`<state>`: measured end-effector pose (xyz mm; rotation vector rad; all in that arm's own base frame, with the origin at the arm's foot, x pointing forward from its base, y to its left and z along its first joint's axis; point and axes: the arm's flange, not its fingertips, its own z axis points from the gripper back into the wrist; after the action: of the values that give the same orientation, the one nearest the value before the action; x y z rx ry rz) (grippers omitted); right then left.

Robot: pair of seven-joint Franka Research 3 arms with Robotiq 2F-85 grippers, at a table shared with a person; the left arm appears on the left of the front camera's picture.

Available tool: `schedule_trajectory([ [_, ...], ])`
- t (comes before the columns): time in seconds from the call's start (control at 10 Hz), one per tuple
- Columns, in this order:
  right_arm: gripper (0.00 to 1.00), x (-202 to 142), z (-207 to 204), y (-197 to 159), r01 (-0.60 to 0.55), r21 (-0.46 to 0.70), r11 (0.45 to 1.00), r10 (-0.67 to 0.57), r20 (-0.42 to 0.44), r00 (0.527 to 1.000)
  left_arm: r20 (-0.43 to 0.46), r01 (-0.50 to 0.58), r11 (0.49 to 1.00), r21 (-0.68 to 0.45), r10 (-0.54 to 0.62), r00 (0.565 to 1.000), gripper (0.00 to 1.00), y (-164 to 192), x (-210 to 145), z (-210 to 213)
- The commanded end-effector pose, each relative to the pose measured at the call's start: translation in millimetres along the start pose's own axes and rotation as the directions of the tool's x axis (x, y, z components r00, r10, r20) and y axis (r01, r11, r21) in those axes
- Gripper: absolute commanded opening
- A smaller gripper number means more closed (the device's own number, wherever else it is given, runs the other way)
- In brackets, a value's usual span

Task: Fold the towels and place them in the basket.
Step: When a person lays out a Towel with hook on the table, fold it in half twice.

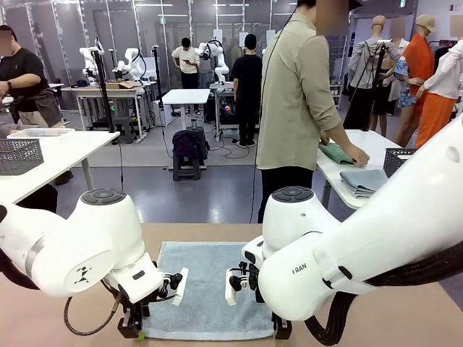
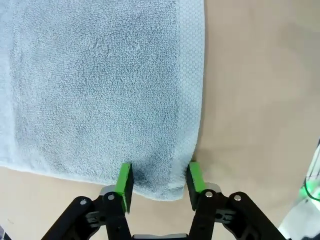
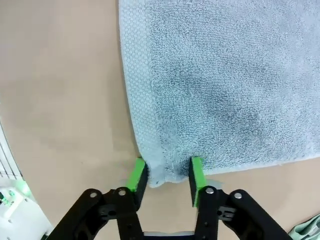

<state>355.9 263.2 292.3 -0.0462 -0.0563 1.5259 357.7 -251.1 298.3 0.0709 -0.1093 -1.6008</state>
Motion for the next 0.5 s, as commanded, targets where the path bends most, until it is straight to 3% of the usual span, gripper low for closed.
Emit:
schedule_trajectory([
  [0.0,0.22,-1.8,-10.2,-2.2,-0.007,-0.003,1.0,0.007,-0.003,1.0,-0.018,-0.013,1.0,0.022,0.014,1.0,0.35,5.2,4.1,-7.2],
  [0.1,0.08,-2.2,-9.4,-2.9,-0.008,-0.001,1.0,0.008,-0.003,1.0,-0.019,-0.014,1.0,0.021,0.015,1.0,0.01,5.6,4.4,-7.4],
  [0.2,0.02,-2.9,-9.3,-3.3,-0.008,0.001,1.0,0.008,-0.001,1.0,-0.02,-0.014,1.0,0.018,0.015,1.0,0.16,5.7,4.3,-7.4],
  [0.3,0.0,-3.9,-8.6,-4.0,-0.007,0.002,1.0,0.007,-0.001,1.0,-0.022,-0.012,1.0,0.015,0.013,1.0,0.0,6.0,5.3,-7.1],
  [0.4,0.0,-4.4,-7.6,-4.3,-0.007,0.004,1.0,0.007,-0.001,1.0,-0.021,-0.009,1.0,0.009,0.009,1.0,0.0,6.2,4.6,-7.1],
])
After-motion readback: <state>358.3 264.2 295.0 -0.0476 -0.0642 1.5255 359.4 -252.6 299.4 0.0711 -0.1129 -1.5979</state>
